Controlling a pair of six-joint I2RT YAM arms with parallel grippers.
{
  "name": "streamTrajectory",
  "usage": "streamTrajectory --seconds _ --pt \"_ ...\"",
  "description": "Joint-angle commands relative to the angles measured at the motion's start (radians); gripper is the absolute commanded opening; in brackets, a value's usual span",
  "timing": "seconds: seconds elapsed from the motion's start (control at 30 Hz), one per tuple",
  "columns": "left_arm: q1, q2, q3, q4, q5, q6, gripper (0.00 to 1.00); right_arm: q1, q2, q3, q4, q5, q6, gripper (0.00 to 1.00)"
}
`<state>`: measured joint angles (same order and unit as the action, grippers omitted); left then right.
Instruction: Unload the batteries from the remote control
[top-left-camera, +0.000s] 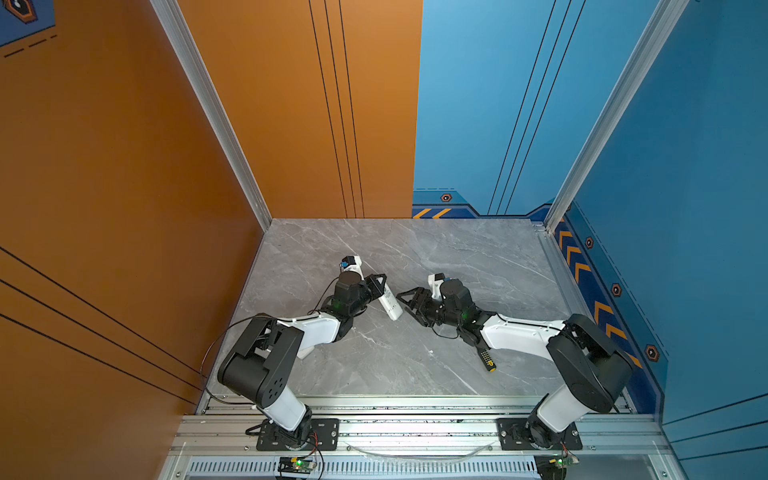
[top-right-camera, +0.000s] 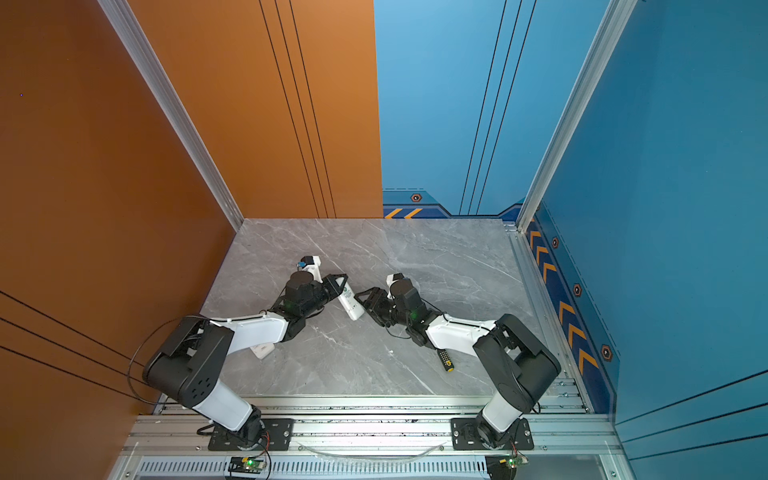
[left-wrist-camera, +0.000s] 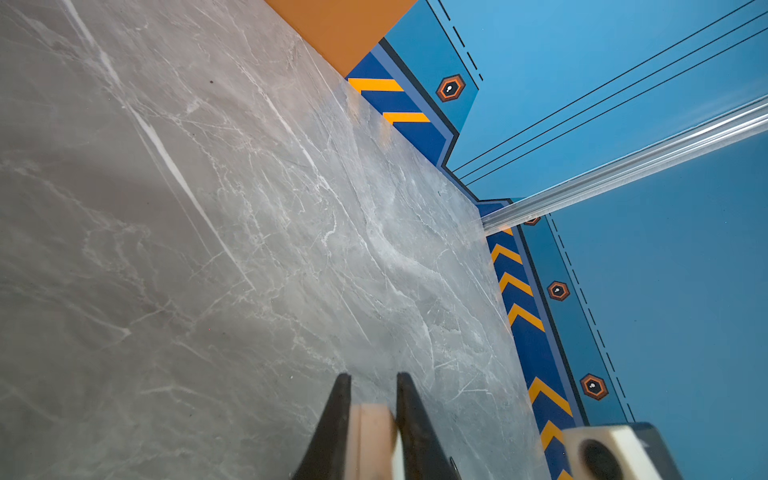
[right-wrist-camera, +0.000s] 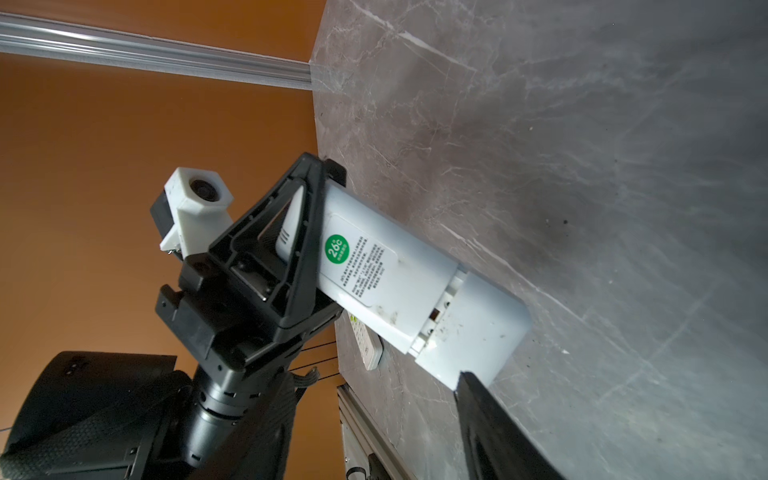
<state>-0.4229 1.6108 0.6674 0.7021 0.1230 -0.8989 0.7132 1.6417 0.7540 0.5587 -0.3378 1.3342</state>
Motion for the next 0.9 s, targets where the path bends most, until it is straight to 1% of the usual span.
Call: streamTrajectory --seconds 0.0,0.1,0.17,0.23,0.47,0.6,0.67,0.87 --pt "0.006 0.03 0.001 0.089 -0.006 -0.044 0.0 0.006 0.06 -0.047 0.145 0.007 0.064 0.63" --pt "0.013 0.043 -0.004 0.136 0.003 -0.076 0.0 0.013 0.089 -0.047 0.171 0.004 0.056 0.63" --pt "0.013 0.045 -0.003 0.154 0.003 -0.094 0.0 0.011 0.118 -0.048 0.218 0.005 0.07 0.62" --pt "0.013 0.043 -0.004 0.163 0.001 -0.104 0.0 0.009 0.143 -0.05 0.259 0.009 0.089 0.61" --pt "0.015 0.055 0.004 0.193 0.021 -0.127 0.0 0.004 0.194 -0.048 0.326 0.031 0.114 0.6" --pt "0.016 0.054 0.003 0.194 0.019 -0.129 0.0 -0.006 0.217 -0.049 0.358 0.032 0.129 0.5" --pt "0.019 0.054 0.005 0.194 0.022 -0.127 0.0 -0.006 0.216 -0.059 0.365 0.037 0.129 0.47" --pt "0.03 0.052 0.009 0.191 0.026 -0.119 0.0 -0.004 0.2 -0.1 0.367 0.04 0.132 0.32"
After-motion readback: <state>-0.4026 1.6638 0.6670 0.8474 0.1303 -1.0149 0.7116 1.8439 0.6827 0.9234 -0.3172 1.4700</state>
